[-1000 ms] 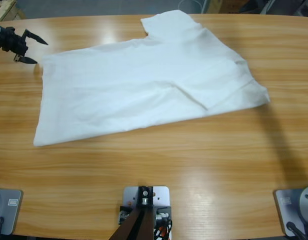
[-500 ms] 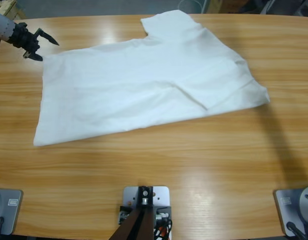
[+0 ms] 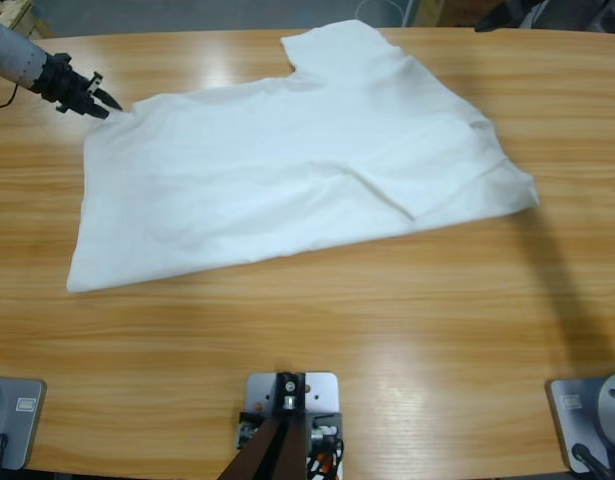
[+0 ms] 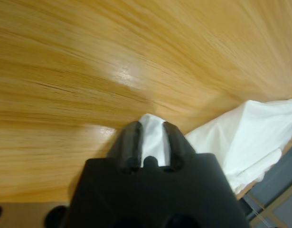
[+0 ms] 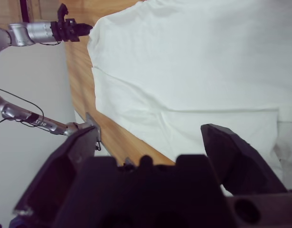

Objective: Fold clothes

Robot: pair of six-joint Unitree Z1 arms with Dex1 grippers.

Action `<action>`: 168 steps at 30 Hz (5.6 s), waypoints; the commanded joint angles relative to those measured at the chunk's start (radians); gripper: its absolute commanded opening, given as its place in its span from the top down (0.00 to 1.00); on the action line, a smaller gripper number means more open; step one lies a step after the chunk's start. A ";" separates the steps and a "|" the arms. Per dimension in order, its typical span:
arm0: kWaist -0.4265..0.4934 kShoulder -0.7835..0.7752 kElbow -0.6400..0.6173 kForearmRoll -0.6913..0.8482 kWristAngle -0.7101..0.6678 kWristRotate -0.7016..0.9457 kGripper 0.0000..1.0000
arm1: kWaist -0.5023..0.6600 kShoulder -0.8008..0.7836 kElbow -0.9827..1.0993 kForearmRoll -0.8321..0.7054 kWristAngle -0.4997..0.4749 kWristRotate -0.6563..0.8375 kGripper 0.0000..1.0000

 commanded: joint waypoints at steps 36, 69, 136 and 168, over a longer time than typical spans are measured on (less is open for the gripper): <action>0.073 -0.001 0.005 0.130 -0.080 0.103 1.00 | 0.033 0.545 -0.950 -0.067 0.144 0.273 0.26; 0.075 0.052 -0.026 0.129 -0.097 0.143 1.00 | 0.000 0.661 -0.993 -0.714 0.130 0.480 0.28; 0.160 -0.222 0.082 0.331 -0.205 0.280 1.00 | -0.020 0.387 -0.993 0.046 0.348 0.094 1.00; 0.237 -0.212 0.203 0.393 -0.197 0.394 1.00 | -0.014 0.116 -0.113 0.148 0.145 -0.227 1.00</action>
